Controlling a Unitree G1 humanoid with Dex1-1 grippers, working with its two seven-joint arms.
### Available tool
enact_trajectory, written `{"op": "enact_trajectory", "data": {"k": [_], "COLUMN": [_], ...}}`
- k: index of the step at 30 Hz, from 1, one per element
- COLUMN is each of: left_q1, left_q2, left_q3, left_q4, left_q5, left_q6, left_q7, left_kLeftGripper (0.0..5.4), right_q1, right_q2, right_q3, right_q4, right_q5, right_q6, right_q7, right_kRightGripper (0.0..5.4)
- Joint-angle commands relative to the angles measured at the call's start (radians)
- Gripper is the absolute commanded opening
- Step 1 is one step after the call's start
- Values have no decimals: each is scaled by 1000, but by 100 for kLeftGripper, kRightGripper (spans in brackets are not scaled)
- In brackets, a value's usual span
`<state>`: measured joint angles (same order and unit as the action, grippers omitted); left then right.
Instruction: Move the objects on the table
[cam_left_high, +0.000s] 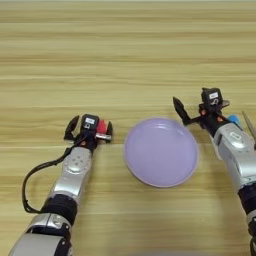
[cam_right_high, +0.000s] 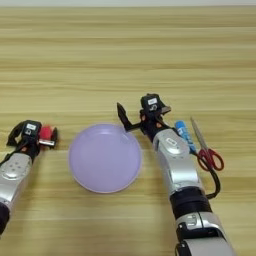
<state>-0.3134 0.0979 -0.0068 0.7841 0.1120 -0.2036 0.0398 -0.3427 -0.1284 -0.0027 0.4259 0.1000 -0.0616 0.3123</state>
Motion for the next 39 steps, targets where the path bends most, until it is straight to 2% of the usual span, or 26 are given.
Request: {"op": "enact_trajectory", "data": {"k": [1, 9, 16, 23, 32, 39], "left_q1": [-14, -12, -12, -11, -13, -10], "left_q2": [6, 1, -6, -24, -26, -24], "left_q3": [-6, -8, -2, 22, 29, 28], "left_q4": [12, 17, 19, 21, 23, 13], "left_q5": [5, -4, -21, -67, -71, -63], "left_q6": [-1, 14, 26, 72, 98, 80], "left_q7": [-5, -22, -44, -75, -75, -69], "left_kLeftGripper": [540, 540, 475, 411, 318, 257], "right_q1": [0, 1, 1, 1, -1, -2], "right_q2": [2, 3, 2, 2, 2, 3], "right_q3": [3, 1, 0, -2, -4, -4], "right_q4": [-6, -6, -9, -10, -9, -9], "right_q5": [-8, -6, -4, -2, 1, 0], "right_q6": [-2, 0, 3, 4, 5, 5], "right_q7": [-4, -4, -3, -3, -3, -3], "right_kRightGripper": [539, 539, 540, 540, 540, 540]}}
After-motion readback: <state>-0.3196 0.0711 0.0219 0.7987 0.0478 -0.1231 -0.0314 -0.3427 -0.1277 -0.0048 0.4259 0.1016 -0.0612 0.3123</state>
